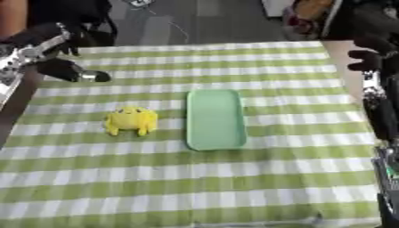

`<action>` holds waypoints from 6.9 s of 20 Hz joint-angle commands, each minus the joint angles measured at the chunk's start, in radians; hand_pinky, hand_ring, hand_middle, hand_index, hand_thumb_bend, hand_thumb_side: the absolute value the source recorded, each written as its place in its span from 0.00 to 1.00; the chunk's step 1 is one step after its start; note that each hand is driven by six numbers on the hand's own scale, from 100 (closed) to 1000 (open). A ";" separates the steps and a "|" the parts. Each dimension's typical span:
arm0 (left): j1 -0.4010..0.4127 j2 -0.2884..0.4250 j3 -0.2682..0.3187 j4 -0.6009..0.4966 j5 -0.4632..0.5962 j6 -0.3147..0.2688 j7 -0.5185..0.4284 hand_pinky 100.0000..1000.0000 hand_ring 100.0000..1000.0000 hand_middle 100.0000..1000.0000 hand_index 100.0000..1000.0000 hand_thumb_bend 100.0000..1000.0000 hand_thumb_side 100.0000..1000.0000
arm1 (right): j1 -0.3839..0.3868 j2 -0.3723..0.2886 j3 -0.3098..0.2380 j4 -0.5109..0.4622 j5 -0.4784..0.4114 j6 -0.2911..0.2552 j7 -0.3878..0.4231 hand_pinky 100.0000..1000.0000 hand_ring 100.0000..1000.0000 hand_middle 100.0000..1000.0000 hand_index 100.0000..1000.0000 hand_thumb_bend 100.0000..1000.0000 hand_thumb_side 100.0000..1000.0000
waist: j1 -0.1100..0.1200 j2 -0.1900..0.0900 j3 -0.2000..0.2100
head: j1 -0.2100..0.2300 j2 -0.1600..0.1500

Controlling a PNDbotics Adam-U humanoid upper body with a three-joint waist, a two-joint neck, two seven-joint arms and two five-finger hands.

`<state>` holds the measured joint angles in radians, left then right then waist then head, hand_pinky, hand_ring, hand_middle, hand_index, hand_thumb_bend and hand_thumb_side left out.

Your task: Pick up objects on the table and place them in the box.

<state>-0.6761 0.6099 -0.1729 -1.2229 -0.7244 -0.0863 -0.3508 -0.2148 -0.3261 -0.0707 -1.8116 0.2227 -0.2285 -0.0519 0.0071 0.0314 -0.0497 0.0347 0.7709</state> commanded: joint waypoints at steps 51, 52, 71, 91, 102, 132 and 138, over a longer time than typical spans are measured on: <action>-0.041 -0.127 -0.120 0.144 -0.031 -0.127 -0.142 0.53 0.50 0.67 0.75 0.90 0.66 | -0.013 -0.017 0.001 -0.013 -0.006 -0.004 0.007 0.64 0.72 0.75 0.86 0.00 0.82 | -0.002 -0.005 -0.003 | 0.009 -0.001; -0.040 -0.128 -0.121 0.144 -0.030 -0.126 -0.143 0.53 0.50 0.67 0.75 0.90 0.66 | -0.013 -0.017 0.001 -0.013 -0.006 -0.004 0.006 0.64 0.72 0.75 0.86 0.00 0.82 | -0.002 -0.004 -0.003 | 0.009 -0.001; -0.024 -0.152 -0.124 0.187 -0.080 -0.136 -0.140 0.48 0.49 0.64 0.73 0.88 0.65 | -0.015 -0.016 0.002 -0.016 -0.008 -0.005 0.007 0.64 0.72 0.75 0.86 0.00 0.82 | -0.003 -0.001 -0.004 | 0.014 -0.001; -0.028 -0.213 -0.096 0.287 -0.184 -0.119 -0.033 0.00 0.06 0.31 0.45 0.00 0.43 | -0.022 -0.012 0.006 -0.019 -0.010 -0.005 0.011 0.64 0.72 0.75 0.86 0.00 0.82 | -0.008 0.010 -0.011 | 0.024 -0.001; -0.030 -0.211 -0.102 0.282 -0.142 -0.073 0.044 0.00 0.00 0.01 0.12 0.00 0.36 | -0.023 -0.012 0.006 -0.017 -0.010 -0.005 0.011 0.64 0.72 0.75 0.87 0.00 0.82 | -0.008 0.009 -0.010 | 0.025 -0.001; -0.208 0.019 -0.153 0.023 0.026 -0.034 -0.232 0.00 0.00 0.00 0.10 0.00 0.36 | -0.009 -0.023 0.003 -0.009 -0.007 -0.003 0.007 0.64 0.72 0.75 0.87 0.00 0.82 | 0.008 -0.006 -0.004 | 0.006 -0.001; -0.215 -0.008 -0.148 0.013 0.040 -0.027 -0.215 0.00 0.00 0.00 0.10 0.00 0.36 | -0.011 -0.021 0.003 -0.010 -0.007 -0.003 0.006 0.64 0.72 0.75 0.87 0.00 0.82 | 0.008 -0.004 -0.006 | 0.008 -0.001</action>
<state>-0.8584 0.5915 -0.3322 -1.1915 -0.6910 -0.1144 -0.5729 -0.2172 -0.3257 -0.0641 -1.8110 0.2145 -0.2292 -0.0435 0.0154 0.0381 -0.0539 0.0510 0.7710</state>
